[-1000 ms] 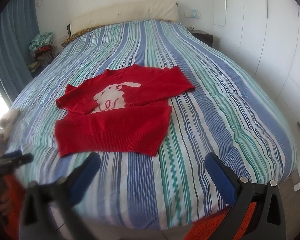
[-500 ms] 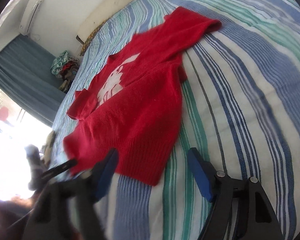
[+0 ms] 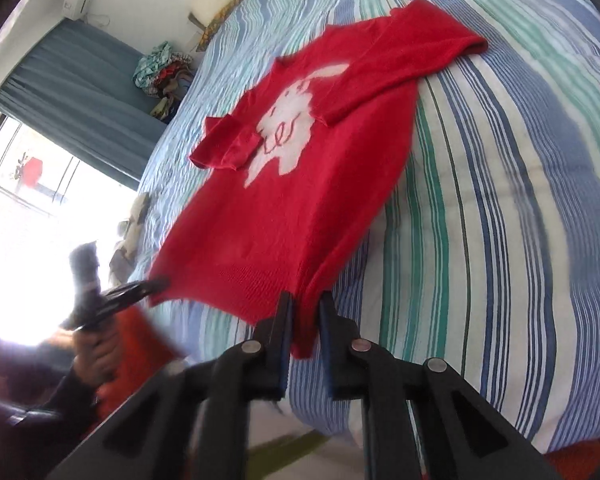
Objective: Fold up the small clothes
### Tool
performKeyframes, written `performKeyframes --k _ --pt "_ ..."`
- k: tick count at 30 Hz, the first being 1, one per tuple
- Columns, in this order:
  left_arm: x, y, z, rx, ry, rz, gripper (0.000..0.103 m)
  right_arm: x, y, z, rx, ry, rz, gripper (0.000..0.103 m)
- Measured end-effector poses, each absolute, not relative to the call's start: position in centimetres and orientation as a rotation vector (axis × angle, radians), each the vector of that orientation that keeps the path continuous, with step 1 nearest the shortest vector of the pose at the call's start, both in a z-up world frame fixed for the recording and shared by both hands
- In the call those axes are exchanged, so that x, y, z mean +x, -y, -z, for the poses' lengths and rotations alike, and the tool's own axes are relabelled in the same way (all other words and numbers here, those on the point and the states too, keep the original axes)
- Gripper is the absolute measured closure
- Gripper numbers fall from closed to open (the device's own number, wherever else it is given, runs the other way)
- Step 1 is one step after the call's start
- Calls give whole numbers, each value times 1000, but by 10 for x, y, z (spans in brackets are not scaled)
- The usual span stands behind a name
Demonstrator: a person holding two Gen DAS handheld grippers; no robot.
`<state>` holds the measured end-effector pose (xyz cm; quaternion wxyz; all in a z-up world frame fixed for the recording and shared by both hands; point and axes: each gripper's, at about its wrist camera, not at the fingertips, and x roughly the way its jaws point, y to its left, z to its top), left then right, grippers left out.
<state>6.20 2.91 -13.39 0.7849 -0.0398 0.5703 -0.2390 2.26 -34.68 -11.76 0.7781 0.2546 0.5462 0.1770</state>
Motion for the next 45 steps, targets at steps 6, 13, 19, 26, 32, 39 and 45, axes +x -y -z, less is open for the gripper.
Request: performKeyframes --k 6,13,19,26,32,39,45 --pt "68 -39 159 -184 -1255 476 90 14 350 161 572 -1264 -251 79" --pt "68 -34 163 -195 -1235 486 74 8 375 177 849 -1179 -243 57" --pt "76 -24 165 -230 -1264 509 90 30 347 189 734 -1242 -220 99" --pt "78 -24 176 -275 -1290 513 93 12 363 157 596 -1266 -149 99" --pt "69 -22 158 -142 -1275 394 99 19 360 175 515 -1328 -62 100" --pt "66 -19 175 -26 -1299 316 100 18 352 178 354 -1375 38 101" --pt "63 -17 182 9 -1277 301 96 21 352 190 341 -1374 51 103"
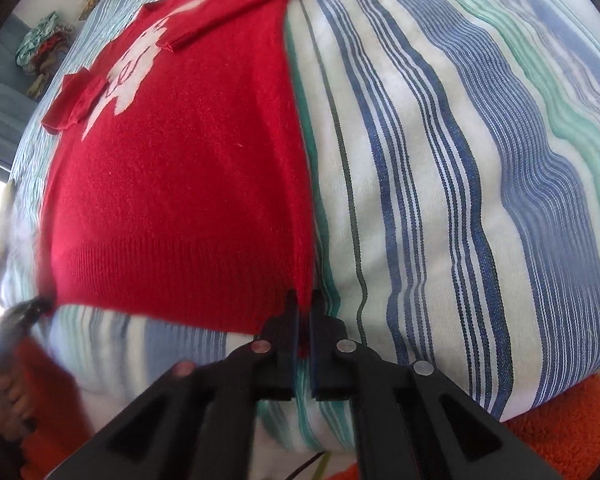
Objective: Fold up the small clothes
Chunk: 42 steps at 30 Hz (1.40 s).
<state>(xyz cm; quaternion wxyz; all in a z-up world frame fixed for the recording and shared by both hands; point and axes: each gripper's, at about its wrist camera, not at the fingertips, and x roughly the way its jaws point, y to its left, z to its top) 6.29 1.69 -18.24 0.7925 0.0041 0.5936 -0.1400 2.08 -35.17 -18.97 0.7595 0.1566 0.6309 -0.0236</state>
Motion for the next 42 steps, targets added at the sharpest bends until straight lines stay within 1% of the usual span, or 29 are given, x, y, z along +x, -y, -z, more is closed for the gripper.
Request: performKeyframes --k 5,6,7,8,9,10,11,12,14,17,21,23,25,28,30,32,33,34,35,37,39,42 --pt "62 -9 177 50 -1269 286 95 17 348 191 309 -1355 58 102" --pt "61 -9 175 54 -1268 288 93 16 346 190 288 -1350 64 101" --pt "59 -10 173 54 -1269 290 90 16 340 188 268 -1344 66 101" --pt "59 -12 171 47 -1274 293 86 14 337 185 251 -1340 64 98" --pt "58 -15 168 28 -1282 298 74 13 335 183 245 -1339 58 94" --pt "59 -17 165 0 -1294 306 49 12 334 181 247 -1339 55 93" --pt "57 -22 161 -30 -1309 315 34 10 334 179 252 -1340 49 86" --pt "53 -28 157 -48 -1316 316 18 9 334 176 259 -1344 37 77" --pt "41 -39 148 -32 -1310 307 17 5 338 169 272 -1359 9 67" --pt "28 -54 130 16 -1263 287 18 -6 348 153 266 -1365 10 67" --pt "35 -57 86 4 -1085 296 17 -18 355 119 206 -1291 65 66" --pt "48 -43 73 -16 -1006 350 14 -10 349 102 179 -1231 53 66" --pt "64 -21 76 -10 -960 396 12 4 337 91 193 -1172 -3 65" --pt "82 9 110 17 -1006 426 12 29 311 97 234 -1119 -105 63" --pt "82 20 142 75 -1079 415 12 40 302 117 251 -1139 -148 63" --pt "74 20 173 158 -1147 375 13 45 297 149 219 -1209 -129 63" --pt "66 16 176 173 -1116 370 11 43 299 167 199 -1264 -102 63" --pt "56 11 173 171 -1087 376 9 37 304 178 207 -1286 -104 63" --pt "51 7 169 178 -1102 381 8 32 310 178 236 -1266 -125 63" --pt "43 -2 156 189 -1134 378 8 27 317 169 257 -1296 -137 63" --pt "36 -17 136 153 -1080 358 8 32 321 147 197 -1290 -130 63" --pt "40 -42 115 75 -1010 275 8 57 322 105 16 -1182 -140 62"
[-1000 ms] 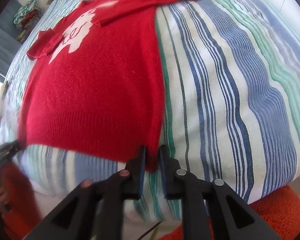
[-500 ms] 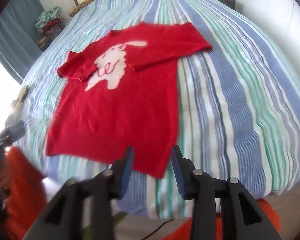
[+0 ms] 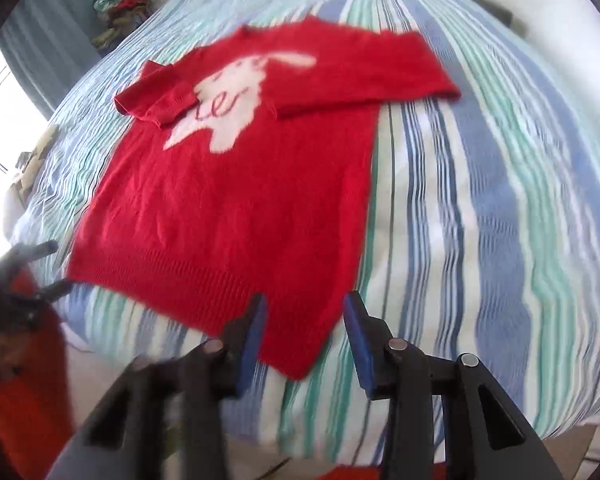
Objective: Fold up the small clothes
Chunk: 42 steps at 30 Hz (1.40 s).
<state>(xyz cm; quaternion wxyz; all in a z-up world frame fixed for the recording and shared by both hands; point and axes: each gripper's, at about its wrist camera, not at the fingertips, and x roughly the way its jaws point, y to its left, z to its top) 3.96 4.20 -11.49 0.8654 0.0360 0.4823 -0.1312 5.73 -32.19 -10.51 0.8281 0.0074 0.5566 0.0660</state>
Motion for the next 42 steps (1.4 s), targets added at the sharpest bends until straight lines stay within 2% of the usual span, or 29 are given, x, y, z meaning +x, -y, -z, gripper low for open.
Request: performKeyframes --k 5,11,12,13,14,15,20,23,28,35,38,39,40,42 --pt "54 -84 113 -62 -993 125 8 145 294 89 -195 -1065 -320 58" --pt "52 -116 141 -68 -1058 2 8 227 255 156 -304 -1097 -340 58" --pt "53 -120 142 -75 -1066 -10 8 235 257 171 -283 -1121 -315 61" --pt "54 -124 143 -88 -1069 -21 8 240 262 179 -251 -1133 -291 69" --pt "55 -128 143 -107 -1069 -27 8 242 268 180 -225 -1118 -246 94" --pt "56 -131 143 -126 -1069 -28 8 242 280 175 -166 -1095 -211 97" --pt "59 -140 149 -185 -1091 -43 8 218 410 115 152 -901 42 97" --pt "57 -137 151 -180 -1096 -50 8 191 515 95 334 -858 230 97" --pt "56 -129 152 -151 -1096 -58 8 139 634 112 574 -876 464 97" --pt "55 -124 155 -103 -1099 -78 8 95 680 151 794 -876 510 97" --pt "55 -123 156 -96 -1101 -85 8 88 690 161 905 -833 462 89" --pt "56 -122 156 -91 -1103 -88 8 86 692 164 940 -817 445 78" --pt "56 -122 157 -86 -1105 -90 8 84 694 165 969 -799 429 74" --pt "57 -120 159 -74 -1108 -96 8 82 694 167 987 -795 404 72"
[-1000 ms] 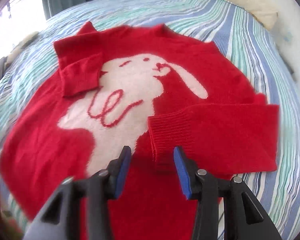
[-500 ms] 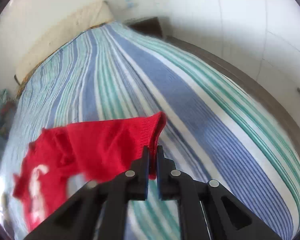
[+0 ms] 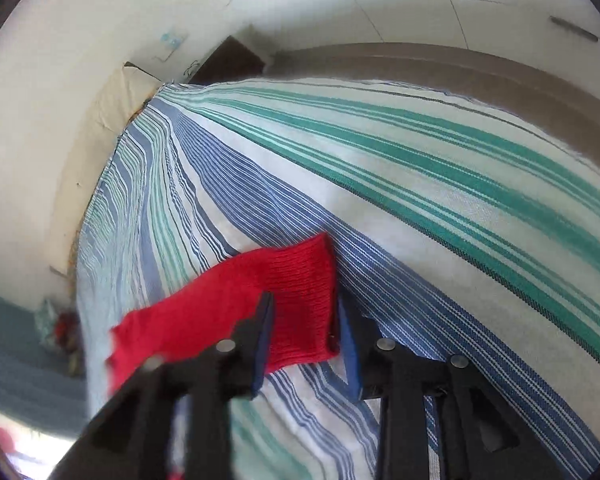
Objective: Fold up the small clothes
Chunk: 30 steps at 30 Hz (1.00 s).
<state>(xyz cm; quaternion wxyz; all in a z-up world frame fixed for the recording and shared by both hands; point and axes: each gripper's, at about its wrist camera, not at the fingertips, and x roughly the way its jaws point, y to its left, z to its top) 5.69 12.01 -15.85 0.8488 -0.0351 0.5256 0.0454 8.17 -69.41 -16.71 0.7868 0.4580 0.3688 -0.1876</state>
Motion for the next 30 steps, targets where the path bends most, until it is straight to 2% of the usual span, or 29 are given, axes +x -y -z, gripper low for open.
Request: performKeyframes --k 1,2,7,16,17,19,20,21,22,27,30 --pt "57 -120 159 -67 -1108 -97 8 85 692 167 966 -823 397 76" --pt "57 -119 159 -61 -1108 -98 8 92 689 164 898 -863 428 101" --pt "57 -117 161 -33 -1108 -103 8 104 676 143 515 -969 625 100" --pt "58 -115 159 8 -1105 -108 7 111 656 162 195 -1075 677 101" --pt "58 -113 156 28 -1100 -115 7 109 655 160 186 -1068 668 95" --pt "58 -107 144 98 -1060 -135 8 107 646 153 177 -1043 651 76" --pt "58 -102 134 132 -1028 -131 8 101 645 147 181 -1026 645 47" --pt "59 -96 122 161 -990 -110 8 94 642 139 191 -1000 637 25" --pt "62 -89 109 190 -949 -76 8 82 639 128 196 -962 638 22" --pt "101 -24 51 328 -803 249 3 20 618 82 172 -907 630 22" --pt "142 28 48 407 -807 401 2 -23 573 61 151 -898 532 22"
